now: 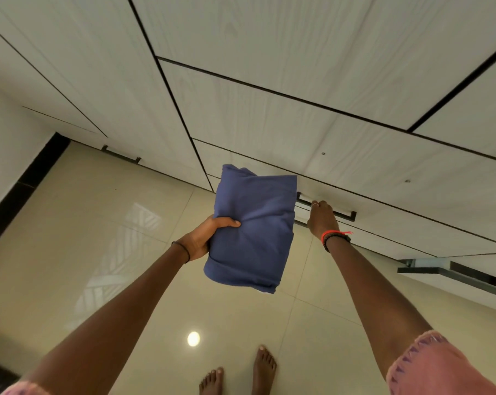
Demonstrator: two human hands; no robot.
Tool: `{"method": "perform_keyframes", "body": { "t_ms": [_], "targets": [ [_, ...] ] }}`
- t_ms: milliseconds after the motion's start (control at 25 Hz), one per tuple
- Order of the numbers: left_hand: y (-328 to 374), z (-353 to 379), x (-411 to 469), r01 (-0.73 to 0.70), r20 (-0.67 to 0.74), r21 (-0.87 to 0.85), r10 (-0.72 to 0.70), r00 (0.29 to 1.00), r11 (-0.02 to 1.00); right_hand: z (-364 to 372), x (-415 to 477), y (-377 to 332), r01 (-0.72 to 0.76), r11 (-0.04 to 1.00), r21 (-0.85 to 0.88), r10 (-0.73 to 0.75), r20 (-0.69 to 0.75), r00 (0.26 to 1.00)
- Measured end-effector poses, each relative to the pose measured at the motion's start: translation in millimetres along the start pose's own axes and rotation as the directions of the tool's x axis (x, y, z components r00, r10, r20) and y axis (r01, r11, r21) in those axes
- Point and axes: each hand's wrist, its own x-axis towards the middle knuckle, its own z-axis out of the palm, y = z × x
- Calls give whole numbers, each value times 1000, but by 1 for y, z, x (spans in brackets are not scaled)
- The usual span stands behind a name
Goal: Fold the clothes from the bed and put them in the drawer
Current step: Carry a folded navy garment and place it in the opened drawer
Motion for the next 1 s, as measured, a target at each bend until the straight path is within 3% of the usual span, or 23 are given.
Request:
{"method": "perform_keyframes", "body": {
  "t_ms": [360, 680, 720, 840, 1000],
  "targets": [
    [7, -17, -28, -17, -13, 5, 17, 1000, 1000, 22, -41, -4, 34, 999, -32, -36, -46, 998],
    [29, -4, -60, -9, 119, 58, 2, 993, 998, 51, -110, -11, 91, 996, -16, -89, 75, 993],
    [33, 0, -63, -18, 118, 64, 10, 993, 998, 54, -118, -13, 52, 999, 3, -52, 40, 998],
    [45, 11, -68, -50, 92, 58, 44, 995, 997, 61, -140, -23, 20, 1000, -2, -20, 132, 991],
    [48, 25, -63, -101, 25, -26, 102, 995, 995, 81, -167, -24, 31, 997, 65, -35, 67, 997]
  ]
}}
